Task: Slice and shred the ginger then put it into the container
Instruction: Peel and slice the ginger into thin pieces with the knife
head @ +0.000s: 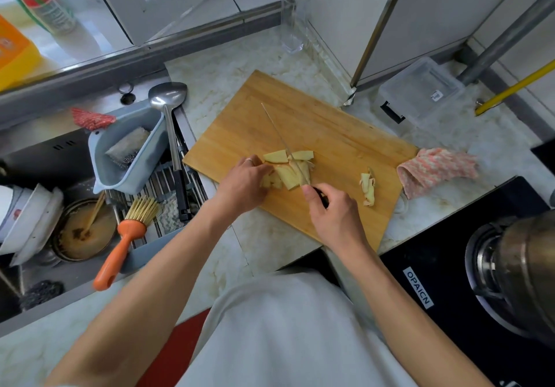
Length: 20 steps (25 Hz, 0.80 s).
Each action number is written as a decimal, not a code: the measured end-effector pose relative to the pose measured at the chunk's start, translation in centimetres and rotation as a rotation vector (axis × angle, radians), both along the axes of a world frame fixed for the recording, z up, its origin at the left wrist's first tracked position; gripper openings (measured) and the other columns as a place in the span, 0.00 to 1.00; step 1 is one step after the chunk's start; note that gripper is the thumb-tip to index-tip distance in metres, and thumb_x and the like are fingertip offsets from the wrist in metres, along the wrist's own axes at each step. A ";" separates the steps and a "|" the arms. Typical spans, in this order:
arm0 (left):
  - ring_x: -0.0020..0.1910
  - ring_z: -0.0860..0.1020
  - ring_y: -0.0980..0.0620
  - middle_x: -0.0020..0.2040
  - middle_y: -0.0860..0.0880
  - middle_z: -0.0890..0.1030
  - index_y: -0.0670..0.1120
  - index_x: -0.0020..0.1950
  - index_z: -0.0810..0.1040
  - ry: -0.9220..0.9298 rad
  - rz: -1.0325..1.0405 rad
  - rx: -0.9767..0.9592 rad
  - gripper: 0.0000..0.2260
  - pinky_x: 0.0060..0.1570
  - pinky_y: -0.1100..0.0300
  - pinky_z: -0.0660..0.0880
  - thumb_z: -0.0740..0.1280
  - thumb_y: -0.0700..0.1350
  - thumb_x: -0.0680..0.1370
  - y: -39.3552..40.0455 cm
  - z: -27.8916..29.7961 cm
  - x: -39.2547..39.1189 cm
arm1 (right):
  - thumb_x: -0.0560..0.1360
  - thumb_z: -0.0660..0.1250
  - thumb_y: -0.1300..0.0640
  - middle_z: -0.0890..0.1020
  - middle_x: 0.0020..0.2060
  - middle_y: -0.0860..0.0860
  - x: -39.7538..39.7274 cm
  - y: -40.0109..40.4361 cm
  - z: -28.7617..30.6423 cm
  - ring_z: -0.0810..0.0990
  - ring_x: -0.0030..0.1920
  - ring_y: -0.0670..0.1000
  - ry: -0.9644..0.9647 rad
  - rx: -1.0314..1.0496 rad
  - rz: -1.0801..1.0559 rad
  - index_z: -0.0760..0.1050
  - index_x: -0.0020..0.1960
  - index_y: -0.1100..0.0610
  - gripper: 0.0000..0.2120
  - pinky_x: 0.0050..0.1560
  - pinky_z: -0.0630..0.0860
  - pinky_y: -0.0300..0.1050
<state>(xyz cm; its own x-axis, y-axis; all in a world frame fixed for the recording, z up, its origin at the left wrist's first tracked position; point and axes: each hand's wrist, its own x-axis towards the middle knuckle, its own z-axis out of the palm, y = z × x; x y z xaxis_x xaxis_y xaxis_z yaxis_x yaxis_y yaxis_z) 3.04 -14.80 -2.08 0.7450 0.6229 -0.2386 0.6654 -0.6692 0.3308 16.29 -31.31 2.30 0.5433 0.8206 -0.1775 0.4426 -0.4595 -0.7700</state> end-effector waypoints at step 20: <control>0.42 0.81 0.38 0.53 0.40 0.79 0.39 0.62 0.80 -0.247 -0.054 0.083 0.12 0.40 0.49 0.79 0.65 0.36 0.79 3.2 -1.4 -1.7 | 0.82 0.60 0.42 0.82 0.32 0.51 -0.3 0.2 -0.1 0.81 0.34 0.54 0.074 -0.058 -0.044 0.78 0.49 0.51 0.15 0.36 0.75 0.50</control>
<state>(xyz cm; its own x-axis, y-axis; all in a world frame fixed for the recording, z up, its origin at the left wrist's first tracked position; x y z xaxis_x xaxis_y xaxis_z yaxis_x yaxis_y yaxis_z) 1.30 -11.57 -3.46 0.8070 0.5906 0.0048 0.5340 -0.7331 0.4213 15.97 -31.13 2.15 0.5625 0.7833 -0.2647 0.3637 -0.5220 -0.7715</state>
